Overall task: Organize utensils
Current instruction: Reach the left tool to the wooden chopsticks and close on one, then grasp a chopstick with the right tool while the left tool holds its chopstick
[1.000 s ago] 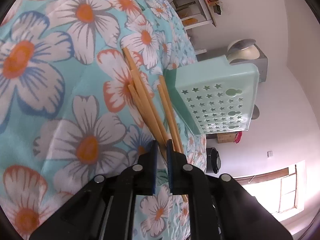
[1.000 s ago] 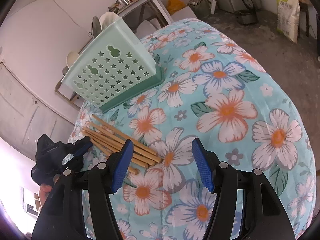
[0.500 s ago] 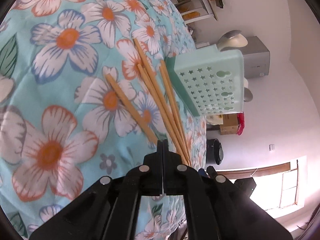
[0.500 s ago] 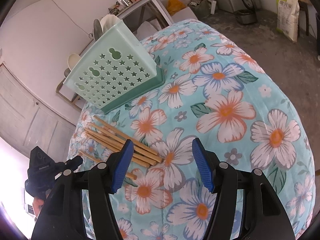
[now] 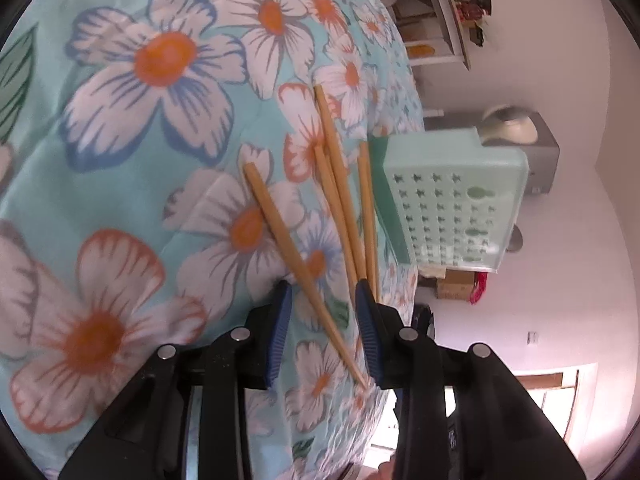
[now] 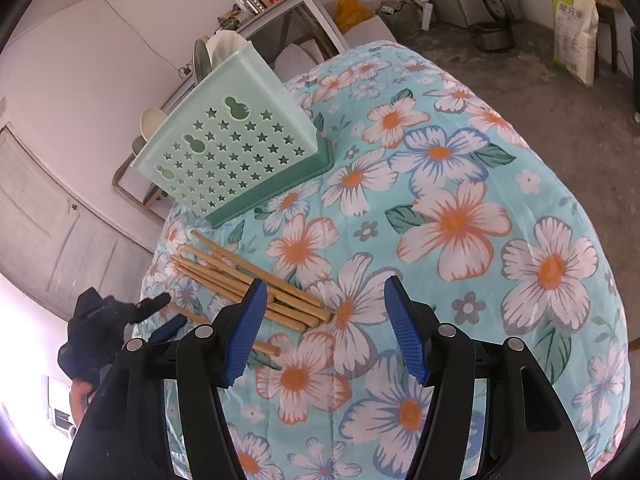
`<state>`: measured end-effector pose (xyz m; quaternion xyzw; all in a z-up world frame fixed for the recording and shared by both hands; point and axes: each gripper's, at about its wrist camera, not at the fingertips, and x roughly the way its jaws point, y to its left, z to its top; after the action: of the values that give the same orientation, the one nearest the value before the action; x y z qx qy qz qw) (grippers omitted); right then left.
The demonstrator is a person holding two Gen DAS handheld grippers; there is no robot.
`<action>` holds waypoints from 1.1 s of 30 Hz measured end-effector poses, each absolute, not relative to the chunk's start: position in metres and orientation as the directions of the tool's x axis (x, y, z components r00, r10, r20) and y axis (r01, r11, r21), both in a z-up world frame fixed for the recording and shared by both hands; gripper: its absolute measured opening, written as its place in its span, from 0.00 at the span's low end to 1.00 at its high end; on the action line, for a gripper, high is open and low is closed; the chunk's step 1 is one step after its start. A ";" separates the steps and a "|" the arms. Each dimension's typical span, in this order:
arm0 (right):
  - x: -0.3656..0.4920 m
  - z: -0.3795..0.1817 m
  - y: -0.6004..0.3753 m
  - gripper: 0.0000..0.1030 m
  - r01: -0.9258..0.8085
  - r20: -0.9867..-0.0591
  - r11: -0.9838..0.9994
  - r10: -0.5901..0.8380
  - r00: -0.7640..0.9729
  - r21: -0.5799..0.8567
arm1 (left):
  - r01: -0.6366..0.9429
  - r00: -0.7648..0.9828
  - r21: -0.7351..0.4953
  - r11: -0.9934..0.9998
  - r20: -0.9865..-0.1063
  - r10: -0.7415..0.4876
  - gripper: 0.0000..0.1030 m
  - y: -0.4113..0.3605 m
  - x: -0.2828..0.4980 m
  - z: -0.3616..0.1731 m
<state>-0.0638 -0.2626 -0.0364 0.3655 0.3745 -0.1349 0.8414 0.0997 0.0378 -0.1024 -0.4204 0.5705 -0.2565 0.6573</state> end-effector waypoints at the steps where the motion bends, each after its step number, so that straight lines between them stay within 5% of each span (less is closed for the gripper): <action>1: -0.063 -0.036 -0.262 0.57 0.500 -0.729 0.698 0.047 0.683 0.513 | -0.151 0.226 -0.837 0.525 -0.547 -0.806 0.23 0.036 0.101 -0.104; 3: -0.063 -0.035 -0.260 0.57 0.496 -0.729 0.706 0.043 0.683 0.506 | -0.163 0.242 -0.817 0.553 -0.577 -0.780 0.11 0.033 0.103 -0.107; 7: -0.060 -0.029 -0.258 0.56 0.475 -0.727 0.733 0.039 0.686 0.487 | -0.126 0.270 -0.810 0.573 -0.584 -0.766 0.10 0.029 0.104 -0.105; 21: 0.043 -0.025 -0.230 0.23 0.160 -0.778 0.917 0.208 0.593 0.366 | 0.108 0.266 -0.761 0.639 -0.597 -0.757 0.11 0.031 0.098 -0.091; 33: 0.108 -0.046 -0.193 0.15 -0.024 -0.837 0.979 0.187 0.514 0.204 | 0.191 0.264 -0.762 0.619 -0.568 -0.780 0.12 0.036 0.096 -0.094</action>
<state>0.1085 -0.1926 -0.0457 0.0833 0.4892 0.0609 0.8661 0.0958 0.0357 -0.0941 -0.2881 0.5105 -0.3278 0.7409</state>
